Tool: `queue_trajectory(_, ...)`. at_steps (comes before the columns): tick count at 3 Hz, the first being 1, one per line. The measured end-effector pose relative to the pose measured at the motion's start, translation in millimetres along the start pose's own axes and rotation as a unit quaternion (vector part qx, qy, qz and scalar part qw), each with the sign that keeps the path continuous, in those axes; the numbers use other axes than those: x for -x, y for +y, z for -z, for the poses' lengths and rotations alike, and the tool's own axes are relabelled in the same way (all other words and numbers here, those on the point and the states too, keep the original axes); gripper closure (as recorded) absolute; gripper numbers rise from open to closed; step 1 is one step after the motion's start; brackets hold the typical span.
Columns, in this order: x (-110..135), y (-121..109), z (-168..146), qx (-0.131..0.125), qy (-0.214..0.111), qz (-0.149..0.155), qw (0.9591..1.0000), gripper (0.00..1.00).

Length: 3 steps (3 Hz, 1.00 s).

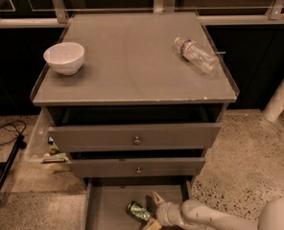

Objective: Pick green can from bottom drawer and place on counter

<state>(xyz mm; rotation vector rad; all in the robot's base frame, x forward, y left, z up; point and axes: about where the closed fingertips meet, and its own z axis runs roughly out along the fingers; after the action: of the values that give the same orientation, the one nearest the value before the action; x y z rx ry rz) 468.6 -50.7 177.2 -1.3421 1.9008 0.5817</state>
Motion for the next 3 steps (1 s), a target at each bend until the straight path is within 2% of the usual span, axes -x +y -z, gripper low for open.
queue_trajectory(1, -19, 4, -15, -0.008, 0.015, 0.004, 0.9998, 0.00)
queue_trajectory(2, -30, 9, -30, -0.002, 0.022, 0.002, 0.9998, 0.00)
queue_trajectory(3, -30, 9, -30, -0.002, 0.022, 0.002, 0.9998, 0.18)
